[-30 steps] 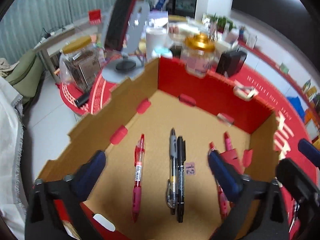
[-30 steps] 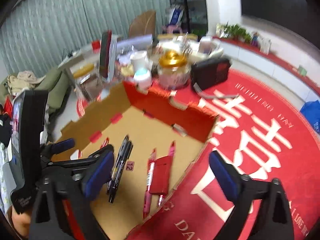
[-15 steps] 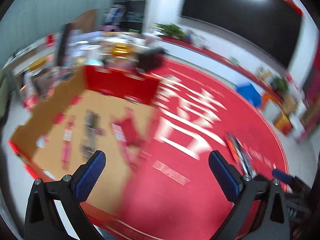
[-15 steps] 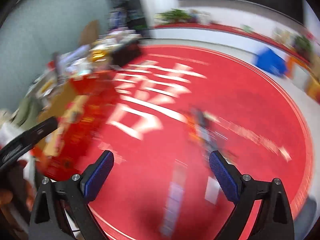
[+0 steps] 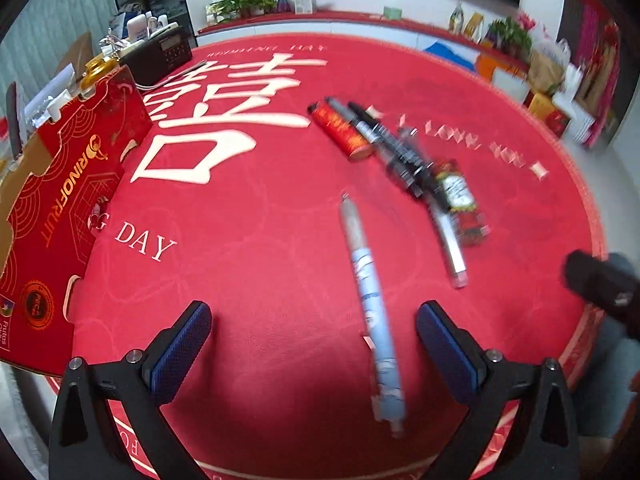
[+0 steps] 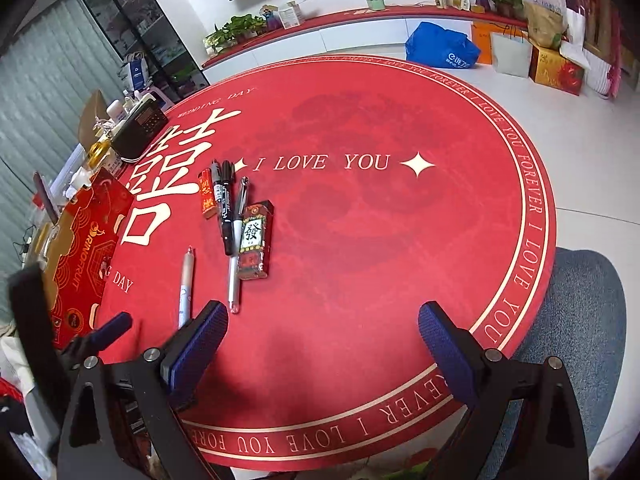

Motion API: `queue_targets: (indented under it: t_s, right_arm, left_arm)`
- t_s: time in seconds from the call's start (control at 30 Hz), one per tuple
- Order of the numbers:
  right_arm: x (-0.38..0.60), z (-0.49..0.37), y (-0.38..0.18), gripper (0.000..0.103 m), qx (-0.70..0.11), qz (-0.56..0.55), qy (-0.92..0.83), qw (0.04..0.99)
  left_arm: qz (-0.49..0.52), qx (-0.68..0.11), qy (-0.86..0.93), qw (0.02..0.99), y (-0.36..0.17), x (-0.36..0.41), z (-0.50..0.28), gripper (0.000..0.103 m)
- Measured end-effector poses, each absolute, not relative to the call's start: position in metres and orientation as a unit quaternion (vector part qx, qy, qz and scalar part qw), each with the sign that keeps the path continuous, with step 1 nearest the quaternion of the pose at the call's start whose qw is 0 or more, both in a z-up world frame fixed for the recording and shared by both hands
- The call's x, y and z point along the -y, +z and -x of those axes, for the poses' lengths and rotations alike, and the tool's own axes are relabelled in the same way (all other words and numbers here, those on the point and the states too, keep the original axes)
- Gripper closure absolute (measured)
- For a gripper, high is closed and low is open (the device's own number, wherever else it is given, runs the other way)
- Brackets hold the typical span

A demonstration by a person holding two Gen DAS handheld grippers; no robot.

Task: Organize rigid objects
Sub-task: 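Move both tools back over the rug toward the pen pile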

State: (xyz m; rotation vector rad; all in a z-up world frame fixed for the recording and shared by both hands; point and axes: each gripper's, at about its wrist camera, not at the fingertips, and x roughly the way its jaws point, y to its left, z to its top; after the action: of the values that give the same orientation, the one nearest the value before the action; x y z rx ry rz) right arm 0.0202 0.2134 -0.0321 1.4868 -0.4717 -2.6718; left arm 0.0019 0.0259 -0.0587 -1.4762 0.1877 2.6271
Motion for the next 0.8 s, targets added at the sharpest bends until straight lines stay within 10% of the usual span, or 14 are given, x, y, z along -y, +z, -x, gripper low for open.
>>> queue_targets:
  t_s: [0.8]
  right_arm:
    - [-0.172,0.048,-0.055,0.006,0.016,-0.493,-0.870,0.006]
  left_arm:
    - [0.443,-0.069,0.894,-0.004,-0.058,0.008,0.032,0.000]
